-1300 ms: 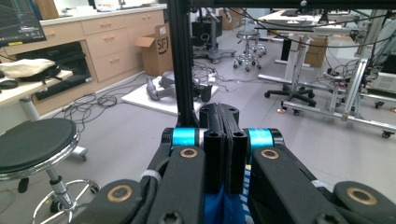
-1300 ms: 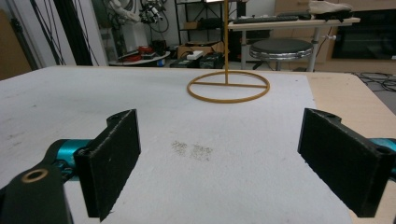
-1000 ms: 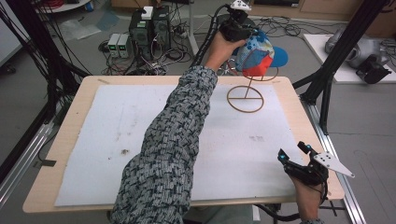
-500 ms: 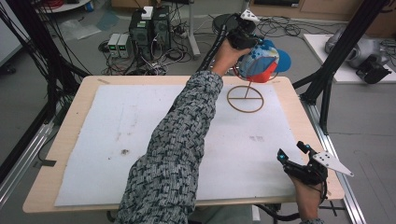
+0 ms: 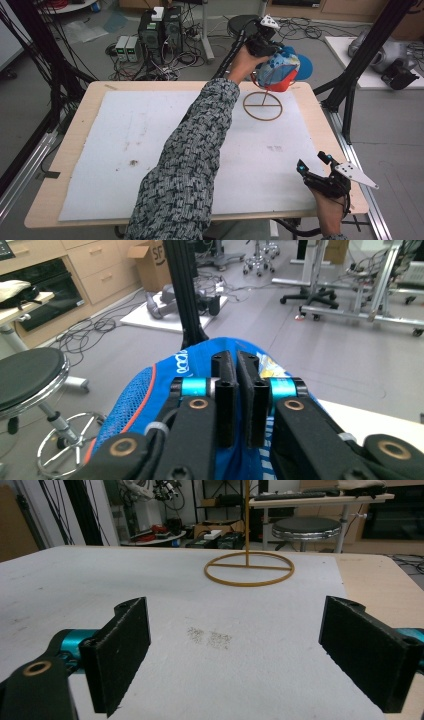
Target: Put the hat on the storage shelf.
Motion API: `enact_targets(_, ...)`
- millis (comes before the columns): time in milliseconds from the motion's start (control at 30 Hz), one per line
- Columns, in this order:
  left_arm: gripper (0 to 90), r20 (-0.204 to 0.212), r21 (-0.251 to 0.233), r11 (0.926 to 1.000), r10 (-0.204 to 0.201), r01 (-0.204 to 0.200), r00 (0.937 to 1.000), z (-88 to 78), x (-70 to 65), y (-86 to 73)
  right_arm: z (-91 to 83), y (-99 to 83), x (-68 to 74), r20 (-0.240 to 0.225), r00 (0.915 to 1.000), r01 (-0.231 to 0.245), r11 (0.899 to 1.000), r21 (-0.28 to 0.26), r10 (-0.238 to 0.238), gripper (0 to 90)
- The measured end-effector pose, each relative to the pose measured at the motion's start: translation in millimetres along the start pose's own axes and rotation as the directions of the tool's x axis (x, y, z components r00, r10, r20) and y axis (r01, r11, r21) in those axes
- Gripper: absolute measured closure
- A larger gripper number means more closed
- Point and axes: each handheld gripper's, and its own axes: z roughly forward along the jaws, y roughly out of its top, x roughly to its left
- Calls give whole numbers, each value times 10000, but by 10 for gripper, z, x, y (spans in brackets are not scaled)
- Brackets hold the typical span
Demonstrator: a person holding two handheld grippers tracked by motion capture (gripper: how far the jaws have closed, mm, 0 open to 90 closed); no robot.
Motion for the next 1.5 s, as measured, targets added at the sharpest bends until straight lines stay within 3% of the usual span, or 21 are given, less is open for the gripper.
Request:
enact_targets(333, 700, 2, 222, 9996, 199, -199, 9998, -32, 10, -7, -1, 1, -7, 20, 10000, 2, 10000, -15, -2, 122)
enact_targets(533, 623, 289, 264, 9995, 189, -197, 9994, -169, 66, 12, 12, -1, -13, 31, 10000, 12, 10000, -12, -12, 122)
enact_targets(600, 600, 183, 283, 9992, 282, -287, 9994, -237, 80, 24, 24, 1, -14, 22, 10000, 40, 10000, -36, -40, 122)
enact_targets(700, 578, 96, 228, 9994, 239, -241, 9997, -355, 114, 32, 45, 9, -4, 5, 10000, 68, 10000, -18, -68, 122)
enact_targets(967, 516, -188, 697, 9962, 533, -519, 9984, -698, 202, -26, 148, 27, 51, -184, 9996, 210, 9997, 90, -208, 122)
enact_targets(1067, 513, -528, 610, 9954, 776, -744, 9956, -874, 222, -77, 194, 32, 64, -260, 9994, 236, 9997, 117, -233, 122)
enact_targets(1233, 489, -674, 1119, 9897, 966, -887, 9930, -1168, 277, -146, 256, 49, 77, -316, 9993, 202, 9997, 106, -199, 122)
enact_targets(1300, 480, -969, 888, 9901, 1169, -1084, 9884, -1314, 283, -201, 283, 52, 88, -355, 9991, 216, 9997, 109, -212, 122)
enact_targets(1367, 467, -982, 861, 9931, 876, -793, 9913, -1456, 321, -246, 327, 61, 112, -413, 9990, 199, 9997, 146, -193, 122)
enact_targets(1400, 467, -1067, 1008, 9915, 925, -818, 9900, -1521, 333, -266, 327, 61, 112, -413, 9990, 199, 9997, 146, -193, 122)
enact_targets(1467, 463, -1376, 678, 9930, 1050, -964, 9849, -1673, 340, -341, 355, 68, 130, -436, 9987, 268, 9996, 122, -262, 122)
enact_targets(1500, 458, -1349, 661, 9944, 907, -824, 9867, -1728, 361, -360, 371, 73, 144, -459, 9984, 326, 9994, 154, -319, 122)
